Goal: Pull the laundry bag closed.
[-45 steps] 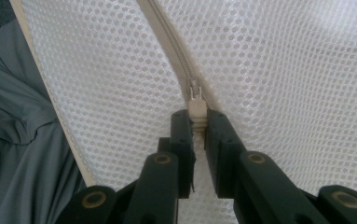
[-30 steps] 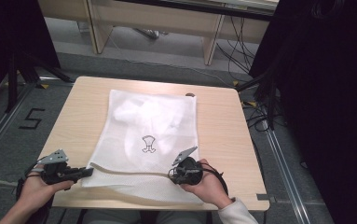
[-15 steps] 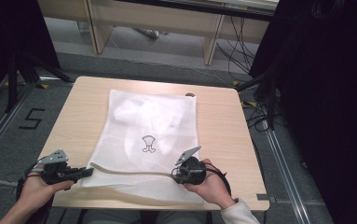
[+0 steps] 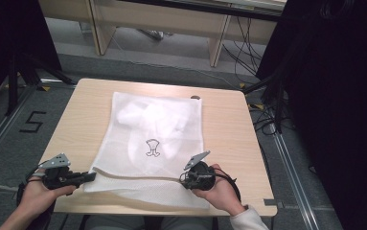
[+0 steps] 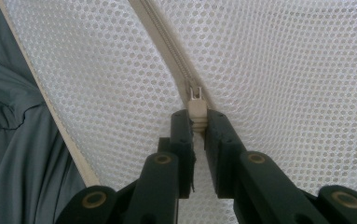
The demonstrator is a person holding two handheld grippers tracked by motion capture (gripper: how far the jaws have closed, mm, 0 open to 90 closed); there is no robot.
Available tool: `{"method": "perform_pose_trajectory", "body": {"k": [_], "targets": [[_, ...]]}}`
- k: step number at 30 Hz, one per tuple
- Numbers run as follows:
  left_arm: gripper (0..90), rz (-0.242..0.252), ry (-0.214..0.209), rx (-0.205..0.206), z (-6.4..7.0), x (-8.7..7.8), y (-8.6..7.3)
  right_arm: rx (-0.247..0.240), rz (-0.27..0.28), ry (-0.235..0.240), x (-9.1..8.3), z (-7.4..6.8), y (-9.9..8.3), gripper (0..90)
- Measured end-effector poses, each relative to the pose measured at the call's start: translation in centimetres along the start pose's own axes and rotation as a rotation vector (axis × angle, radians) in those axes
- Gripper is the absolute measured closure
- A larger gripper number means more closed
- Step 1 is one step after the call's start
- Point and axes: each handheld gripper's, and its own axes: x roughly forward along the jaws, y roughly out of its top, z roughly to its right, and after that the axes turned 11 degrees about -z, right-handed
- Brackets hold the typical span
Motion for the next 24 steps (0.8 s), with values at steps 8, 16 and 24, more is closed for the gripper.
{"method": "perform_pose_trajectory", "body": {"k": [8,16,24], "targets": [[85.6,0.001,0.001,-0.001,0.00,-0.01,-0.01,0.001,0.003,-0.002,0.04,-0.06,-0.01,82.5],[85.6,0.003,-0.001,-0.002,0.00,0.00,-0.02,-0.001,0.001,-0.006,-0.04,0.09,-0.10,82.5],[85.7,0.001,0.000,-0.003,-0.01,-0.01,-0.02,0.006,-0.001,-0.006,-0.12,0.31,-0.49,82.5]]}}
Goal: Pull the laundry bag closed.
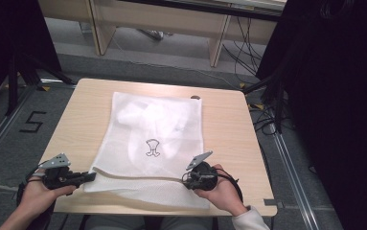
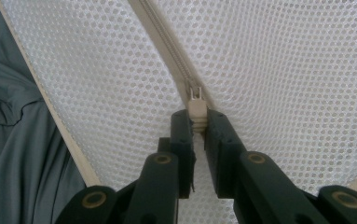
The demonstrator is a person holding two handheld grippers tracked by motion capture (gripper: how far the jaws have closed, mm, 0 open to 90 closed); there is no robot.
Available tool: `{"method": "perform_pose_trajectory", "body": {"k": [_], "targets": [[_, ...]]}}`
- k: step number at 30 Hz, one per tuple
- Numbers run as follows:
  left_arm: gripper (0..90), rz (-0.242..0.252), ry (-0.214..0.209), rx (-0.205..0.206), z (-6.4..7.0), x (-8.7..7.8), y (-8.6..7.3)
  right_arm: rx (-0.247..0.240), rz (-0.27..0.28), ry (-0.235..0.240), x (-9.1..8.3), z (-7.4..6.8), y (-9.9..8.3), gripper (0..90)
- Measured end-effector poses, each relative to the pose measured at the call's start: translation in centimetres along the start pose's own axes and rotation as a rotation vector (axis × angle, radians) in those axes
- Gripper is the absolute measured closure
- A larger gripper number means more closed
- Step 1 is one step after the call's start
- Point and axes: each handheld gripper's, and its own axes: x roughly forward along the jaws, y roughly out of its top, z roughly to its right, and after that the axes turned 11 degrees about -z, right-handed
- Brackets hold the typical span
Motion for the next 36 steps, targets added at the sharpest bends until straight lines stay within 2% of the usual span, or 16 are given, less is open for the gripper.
{"method": "perform_pose_trajectory", "body": {"k": [10,12,13,17,20,21,22,26,27,28,31,32,33,36], "targets": [[85.6,0.002,-0.002,0.001,0.0,0.0,0.0,-0.018,0.011,0.005,0.0,0.1,-0.1,82.4],[85.6,0.002,-0.001,0.000,0.0,0.0,0.0,0.001,0.003,0.002,-0.1,0.1,-0.1,82.5],[85.6,0.002,-0.001,0.000,0.0,0.0,0.0,-0.010,0.011,0.004,0.0,0.2,-0.2,82.5],[85.6,0.001,0.001,0.001,0.0,0.0,0.0,-0.006,0.009,0.004,0.0,0.3,-0.4,82.5],[85.6,0.001,-0.001,0.000,0.0,0.0,0.0,0.022,0.004,0.011,-0.1,0.2,-0.6,82.5],[85.6,0.000,0.002,0.002,0.0,0.0,0.0,-0.003,0.008,0.008,-0.1,0.3,-0.5,82.5],[85.6,0.001,-0.001,-0.001,0.0,0.0,0.0,-0.008,0.008,-0.001,-0.1,0.4,-0.5,82.5],[85.7,0.002,-0.002,0.000,0.0,0.0,0.0,0.007,0.003,0.001,-0.2,0.4,-0.7,82.5],[85.6,0.001,-0.001,0.000,0.0,0.0,0.0,0.033,-0.002,0.010,-0.2,0.2,-0.8,82.5],[85.6,0.004,-0.001,0.000,0.0,0.0,0.0,0.017,0.007,-0.001,-0.1,0.4,-0.8,82.5],[85.6,0.004,0.000,0.001,0.0,0.0,0.0,0.011,0.004,0.001,-0.2,0.5,-1.0,82.5],[85.6,0.003,-0.001,0.000,0.0,0.0,0.0,0.024,0.001,0.002,-0.3,0.5,-1.0,82.5],[85.6,0.002,0.002,0.001,0.0,0.0,0.0,0.009,0.006,0.004,-0.3,0.6,-1.1,82.5],[85.7,0.003,0.002,-0.004,0.0,0.0,0.0,0.028,0.000,-0.003,-0.4,0.6,-1.3,82.5]]}}
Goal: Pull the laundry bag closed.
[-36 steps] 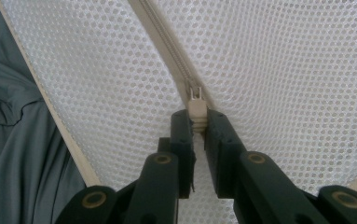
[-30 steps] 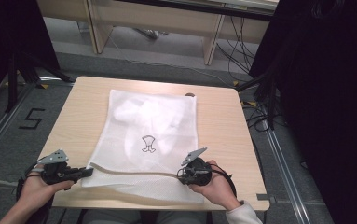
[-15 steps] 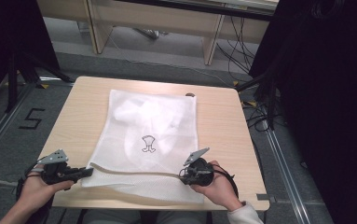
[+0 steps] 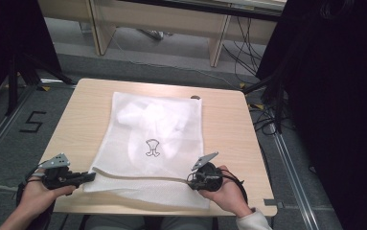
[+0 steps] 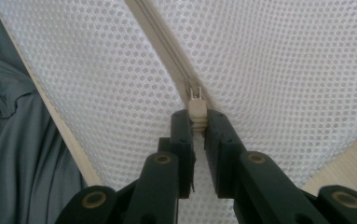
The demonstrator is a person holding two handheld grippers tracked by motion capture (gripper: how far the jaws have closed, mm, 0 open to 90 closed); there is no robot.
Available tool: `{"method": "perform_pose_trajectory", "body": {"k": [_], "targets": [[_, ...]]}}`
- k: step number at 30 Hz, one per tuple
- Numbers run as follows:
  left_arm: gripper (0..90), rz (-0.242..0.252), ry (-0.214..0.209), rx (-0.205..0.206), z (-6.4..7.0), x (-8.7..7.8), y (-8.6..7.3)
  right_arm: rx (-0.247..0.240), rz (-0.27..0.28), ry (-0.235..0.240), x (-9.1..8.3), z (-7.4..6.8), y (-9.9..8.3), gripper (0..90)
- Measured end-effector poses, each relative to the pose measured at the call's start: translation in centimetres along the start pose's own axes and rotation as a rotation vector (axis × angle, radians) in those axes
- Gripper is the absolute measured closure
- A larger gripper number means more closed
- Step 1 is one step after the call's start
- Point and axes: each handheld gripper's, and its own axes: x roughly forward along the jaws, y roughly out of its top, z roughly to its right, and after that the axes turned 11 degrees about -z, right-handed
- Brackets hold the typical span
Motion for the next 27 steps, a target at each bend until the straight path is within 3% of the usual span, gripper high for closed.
{"method": "perform_pose_trajectory", "body": {"k": [16,17,21,22,23,27], "targets": [[85.6,-0.018,0.026,0.006,-0.15,-0.17,-0.05,-0.012,0.006,0.008,-0.01,0.34,-0.33,82.5],[85.7,-0.019,0.034,0.001,-0.16,-0.18,-0.08,0.009,0.001,0.003,-0.06,0.20,-0.38,82.5],[85.7,-0.026,0.047,-0.018,-0.35,-0.23,-0.17,-0.005,0.001,-0.002,-0.06,0.37,-0.59,82.5],[85.7,-0.025,0.045,-0.018,-0.36,-0.23,-0.17,0.023,-0.008,0.005,-0.09,0.20,-0.69,82.5],[85.7,-0.025,0.046,-0.019,-0.35,-0.24,-0.17,-0.004,-0.002,-0.006,-0.03,0.43,-0.71,82.4],[85.7,-0.021,0.045,-0.024,-0.31,-0.18,-0.18,0.003,-0.003,-0.004,-0.08,0.47,-0.88,82.4]]}}
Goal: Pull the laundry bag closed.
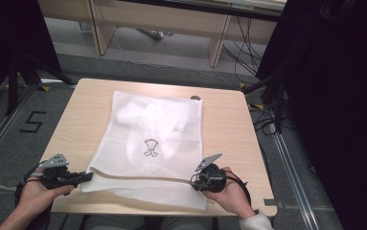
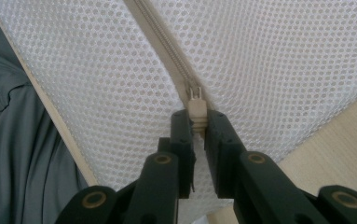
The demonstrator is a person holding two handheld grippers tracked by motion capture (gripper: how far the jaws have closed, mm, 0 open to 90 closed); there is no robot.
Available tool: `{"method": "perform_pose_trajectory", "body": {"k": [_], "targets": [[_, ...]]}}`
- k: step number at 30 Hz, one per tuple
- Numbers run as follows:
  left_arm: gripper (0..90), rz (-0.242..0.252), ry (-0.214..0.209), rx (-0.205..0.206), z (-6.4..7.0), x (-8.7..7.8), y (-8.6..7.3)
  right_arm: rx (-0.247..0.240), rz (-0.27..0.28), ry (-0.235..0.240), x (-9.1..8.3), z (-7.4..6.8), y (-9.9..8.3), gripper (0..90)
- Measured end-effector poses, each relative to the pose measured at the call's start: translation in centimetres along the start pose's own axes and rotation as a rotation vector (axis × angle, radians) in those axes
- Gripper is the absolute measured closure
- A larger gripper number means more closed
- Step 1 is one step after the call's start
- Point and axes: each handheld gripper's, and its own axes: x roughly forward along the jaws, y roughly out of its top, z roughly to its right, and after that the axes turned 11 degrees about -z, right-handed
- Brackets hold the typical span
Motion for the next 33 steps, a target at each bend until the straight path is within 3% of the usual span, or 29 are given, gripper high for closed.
{"method": "perform_pose_trajectory", "body": {"k": [8,14,15,24,26,27,29,33], "targets": [[85.7,-0.011,0.001,0.005,-0.1,0.0,0.0,0.022,-0.004,-0.002,0.0,0.0,-0.2,82.4],[85.7,-0.009,-0.001,0.004,0.0,0.0,0.0,0.006,0.000,-0.003,-0.1,0.3,-0.3,82.4],[85.7,-0.010,-0.003,0.004,0.0,0.0,0.0,0.027,-0.009,-0.006,-0.1,0.2,-0.4,82.4],[85.7,-0.014,-0.010,0.005,0.0,0.1,0.0,0.018,-0.001,-0.011,-0.2,0.5,-0.7,82.4],[85.7,-0.014,-0.010,0.004,0.0,0.1,0.0,0.038,-0.010,-0.006,-0.3,0.5,-0.9,82.4],[85.7,-0.013,-0.010,0.005,0.0,0.1,0.0,0.023,-0.001,-0.006,-0.3,0.6,-0.9,82.4],[85.7,-0.013,-0.010,0.003,0.0,0.1,0.0,0.056,-0.013,0.003,-0.4,0.5,-1.1,82.4],[85.7,-0.013,-0.009,0.004,0.0,0.1,0.0,0.033,-0.003,-0.001,-0.4,1.0,-1.4,82.4]]}}
